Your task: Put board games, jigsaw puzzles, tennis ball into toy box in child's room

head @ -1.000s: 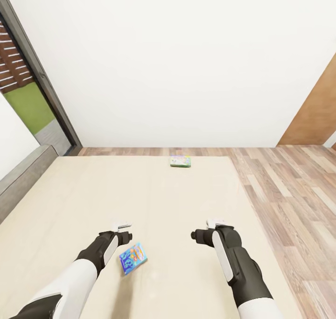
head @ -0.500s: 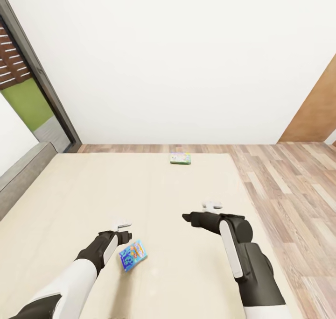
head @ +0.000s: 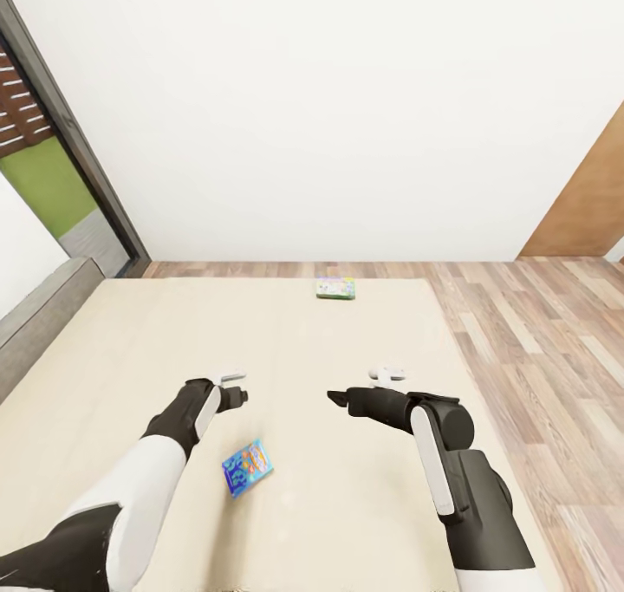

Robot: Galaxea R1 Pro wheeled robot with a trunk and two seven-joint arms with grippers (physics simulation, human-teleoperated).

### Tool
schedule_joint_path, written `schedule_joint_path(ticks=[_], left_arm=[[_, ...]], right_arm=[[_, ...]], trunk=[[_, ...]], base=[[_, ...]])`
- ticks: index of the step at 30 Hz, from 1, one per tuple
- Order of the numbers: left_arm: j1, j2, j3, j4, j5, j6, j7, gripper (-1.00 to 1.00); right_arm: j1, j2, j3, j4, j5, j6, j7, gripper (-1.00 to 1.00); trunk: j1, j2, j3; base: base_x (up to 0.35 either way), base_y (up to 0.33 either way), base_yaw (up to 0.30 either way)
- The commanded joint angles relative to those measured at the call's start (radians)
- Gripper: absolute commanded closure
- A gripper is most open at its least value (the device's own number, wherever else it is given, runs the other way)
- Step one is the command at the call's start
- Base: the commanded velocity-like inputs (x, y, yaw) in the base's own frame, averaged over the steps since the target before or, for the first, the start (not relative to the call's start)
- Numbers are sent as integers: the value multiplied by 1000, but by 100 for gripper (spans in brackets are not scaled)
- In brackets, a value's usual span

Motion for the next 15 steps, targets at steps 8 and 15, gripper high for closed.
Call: schedule_joint_path(ticks=[8, 15], left_arm=[[-44, -14, 7, -6, -7, 19, -1, -100], [-47, -19, 6, -6, -6, 11, -1, -100]], right_arm=[[-1, 0, -3, -1, -6, 5, -1, -100], [-1, 0, -4, -1, -6, 5, -1, -100]], trunk=[[1, -2, -15], [1, -2, -26]], base=[[0, 0, 0], [0, 0, 0]])
